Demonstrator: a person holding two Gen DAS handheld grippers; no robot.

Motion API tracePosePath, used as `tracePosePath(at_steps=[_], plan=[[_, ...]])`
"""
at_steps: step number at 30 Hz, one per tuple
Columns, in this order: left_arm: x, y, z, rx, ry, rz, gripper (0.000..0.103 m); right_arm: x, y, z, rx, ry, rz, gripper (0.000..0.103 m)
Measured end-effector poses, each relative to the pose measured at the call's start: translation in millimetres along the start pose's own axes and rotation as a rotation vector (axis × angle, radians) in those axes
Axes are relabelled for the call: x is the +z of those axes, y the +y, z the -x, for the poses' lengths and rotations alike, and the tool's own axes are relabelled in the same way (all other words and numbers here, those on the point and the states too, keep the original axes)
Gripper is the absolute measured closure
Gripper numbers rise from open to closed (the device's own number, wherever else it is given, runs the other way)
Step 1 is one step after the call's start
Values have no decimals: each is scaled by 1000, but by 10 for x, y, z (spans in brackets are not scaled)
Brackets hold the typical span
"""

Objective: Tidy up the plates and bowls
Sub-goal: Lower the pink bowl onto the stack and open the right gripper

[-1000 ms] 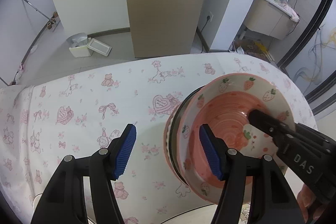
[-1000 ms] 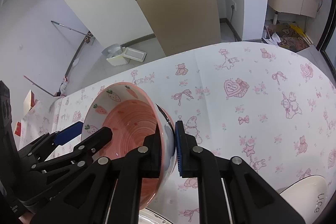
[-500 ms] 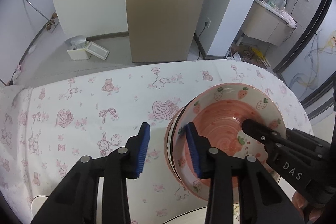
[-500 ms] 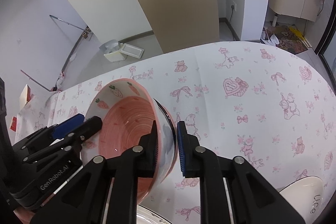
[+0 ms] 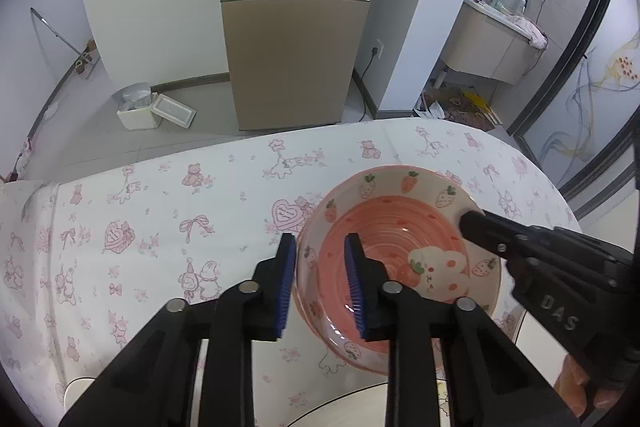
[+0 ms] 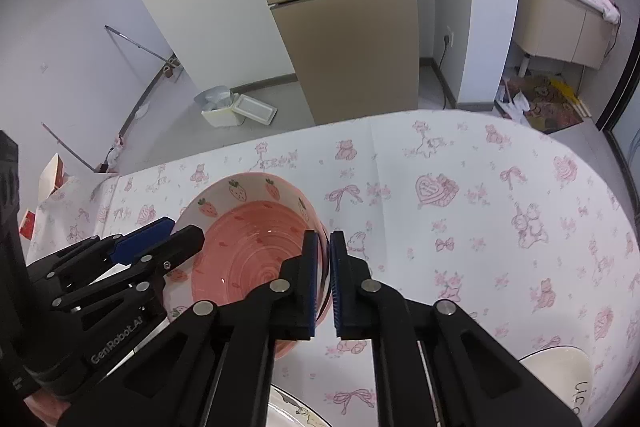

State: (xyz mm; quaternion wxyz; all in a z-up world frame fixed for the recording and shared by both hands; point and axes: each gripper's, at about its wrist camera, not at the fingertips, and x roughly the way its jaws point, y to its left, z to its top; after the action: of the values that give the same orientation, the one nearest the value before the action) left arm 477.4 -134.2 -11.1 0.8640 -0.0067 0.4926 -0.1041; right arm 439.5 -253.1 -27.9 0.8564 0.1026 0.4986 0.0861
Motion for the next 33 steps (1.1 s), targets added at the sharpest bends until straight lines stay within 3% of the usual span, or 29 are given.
tracePosePath(at_steps=[7,12,16,27,31,32,33], plan=[[-6,32,-36,-4,6,-3,79,-34,38,-34,-28,-5,34,98],[-8,163,-186,-58,79,58,79,-29,-76,-102,35,25,-11,98],[4,174,-76,-37,17,71,93,-42,-95,-184,44,50,-22,98],[9,103,21,-5,-14,28,94,-54,0,-163,-15,52,32,97],[15,47,88,13,-63,-7,94,-53,21,-142,-19,36,18,90],[15,26,151,17,-100,-17,94,-44,28,-110,-29,11,19,82],[16,13,201,22,-121,-23,94,-41,47,-62,-47,-16,24,66]])
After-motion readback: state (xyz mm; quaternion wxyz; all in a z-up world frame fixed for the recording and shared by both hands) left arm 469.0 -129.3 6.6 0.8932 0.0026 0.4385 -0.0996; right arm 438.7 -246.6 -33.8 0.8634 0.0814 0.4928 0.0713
